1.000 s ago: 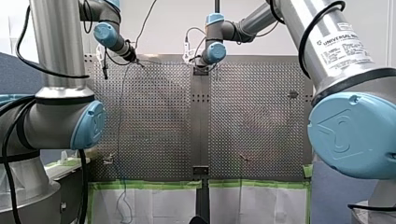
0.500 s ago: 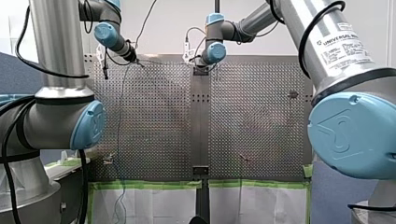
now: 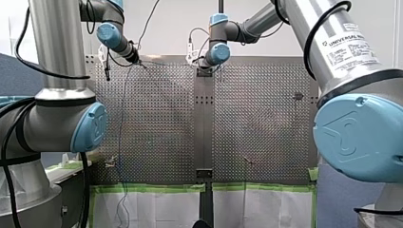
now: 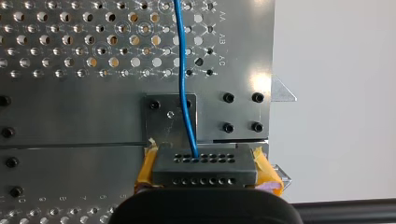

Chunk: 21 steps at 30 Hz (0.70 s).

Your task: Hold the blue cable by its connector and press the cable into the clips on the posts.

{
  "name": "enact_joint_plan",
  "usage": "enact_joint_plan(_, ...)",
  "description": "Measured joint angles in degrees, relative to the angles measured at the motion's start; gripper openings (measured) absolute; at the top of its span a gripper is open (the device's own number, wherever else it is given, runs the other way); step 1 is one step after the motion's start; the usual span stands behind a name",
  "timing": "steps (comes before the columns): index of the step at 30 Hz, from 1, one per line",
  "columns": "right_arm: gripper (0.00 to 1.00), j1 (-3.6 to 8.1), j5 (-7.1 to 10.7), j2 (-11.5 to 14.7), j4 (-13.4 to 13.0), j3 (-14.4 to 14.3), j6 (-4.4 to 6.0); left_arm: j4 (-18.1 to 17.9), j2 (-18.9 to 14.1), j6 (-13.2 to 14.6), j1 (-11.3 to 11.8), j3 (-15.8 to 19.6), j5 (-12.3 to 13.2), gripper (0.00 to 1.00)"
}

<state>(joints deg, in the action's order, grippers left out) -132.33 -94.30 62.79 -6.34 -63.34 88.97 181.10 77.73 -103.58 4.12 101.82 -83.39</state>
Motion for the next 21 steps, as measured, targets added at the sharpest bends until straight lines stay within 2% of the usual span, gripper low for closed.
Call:
enact_joint_plan(8, 0.0, 0.0, -0.02, 0.0, -0.1, 0.0, 0.08, -0.7, 0.7, 2.1, -1.1, -0.1, 0.7, 1.0)
enact_joint_plan(15, 0.0, 0.0, 0.14, 0.0, -0.1, 0.0, 0.23, -2.2, 2.0, 2.2, -2.4, -0.4, 0.6, 1.0)
enact_joint_plan(21, 0.0, 0.0, 0.18, -0.1, -0.2, 0.0, 0.51, -3.3, 3.0, 1.8, -4.0, -2.2, -0.4, 1.0)
